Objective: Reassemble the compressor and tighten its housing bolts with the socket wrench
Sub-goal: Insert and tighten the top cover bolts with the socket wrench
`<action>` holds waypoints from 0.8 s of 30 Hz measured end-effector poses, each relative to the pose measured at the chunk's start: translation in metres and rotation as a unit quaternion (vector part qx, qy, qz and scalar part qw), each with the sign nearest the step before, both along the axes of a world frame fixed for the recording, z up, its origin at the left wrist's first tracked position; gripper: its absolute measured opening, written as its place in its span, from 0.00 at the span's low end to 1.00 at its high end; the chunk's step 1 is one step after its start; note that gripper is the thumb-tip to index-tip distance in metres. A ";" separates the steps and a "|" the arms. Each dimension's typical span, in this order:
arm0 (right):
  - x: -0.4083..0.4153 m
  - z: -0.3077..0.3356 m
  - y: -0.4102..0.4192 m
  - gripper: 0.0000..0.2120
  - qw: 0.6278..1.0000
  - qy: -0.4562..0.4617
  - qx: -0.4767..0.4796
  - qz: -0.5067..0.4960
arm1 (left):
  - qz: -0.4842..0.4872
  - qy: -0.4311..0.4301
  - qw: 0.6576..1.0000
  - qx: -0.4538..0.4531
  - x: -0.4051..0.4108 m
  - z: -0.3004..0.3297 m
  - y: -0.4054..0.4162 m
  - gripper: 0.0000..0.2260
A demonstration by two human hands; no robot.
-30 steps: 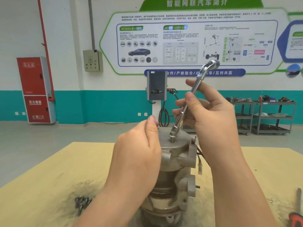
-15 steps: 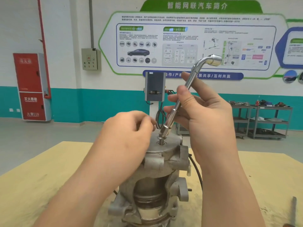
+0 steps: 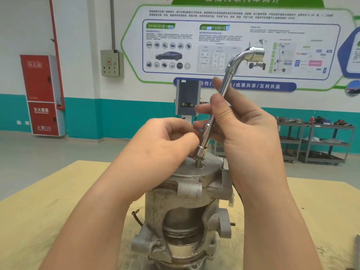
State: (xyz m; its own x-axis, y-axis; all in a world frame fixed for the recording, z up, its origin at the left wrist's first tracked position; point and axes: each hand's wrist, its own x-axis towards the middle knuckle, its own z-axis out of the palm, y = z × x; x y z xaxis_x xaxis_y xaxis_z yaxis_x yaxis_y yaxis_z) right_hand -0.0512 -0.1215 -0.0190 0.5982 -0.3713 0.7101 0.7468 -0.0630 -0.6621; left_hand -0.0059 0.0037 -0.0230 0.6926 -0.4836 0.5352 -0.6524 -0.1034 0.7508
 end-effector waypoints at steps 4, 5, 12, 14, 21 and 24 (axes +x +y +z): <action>-0.001 0.000 0.004 0.08 0.999 0.005 -0.026 -0.020 | -0.022 0.003 1.000 0.014 -0.001 -0.001 0.002 0.02; 0.000 0.000 0.004 0.09 0.999 0.012 -0.038 -0.026 | -0.012 0.002 1.000 0.010 -0.001 -0.002 0.001 0.02; -0.001 -0.004 -0.009 0.12 0.992 0.079 -0.096 -0.009 | 0.052 -0.019 0.998 0.010 0.002 -0.006 -0.002 0.06; -0.002 -0.004 -0.012 0.12 0.994 0.067 -0.084 -0.028 | 0.017 -0.005 1.000 0.007 0.003 -0.005 0.001 0.04; -0.002 -0.005 -0.006 0.15 0.990 0.061 -0.094 -0.083 | 0.057 -0.049 0.996 -0.055 -0.003 -0.013 -0.007 0.10; -0.002 -0.005 -0.002 0.11 0.983 0.086 -0.121 -0.107 | 0.093 -0.091 0.990 -0.059 -0.007 -0.015 -0.012 0.08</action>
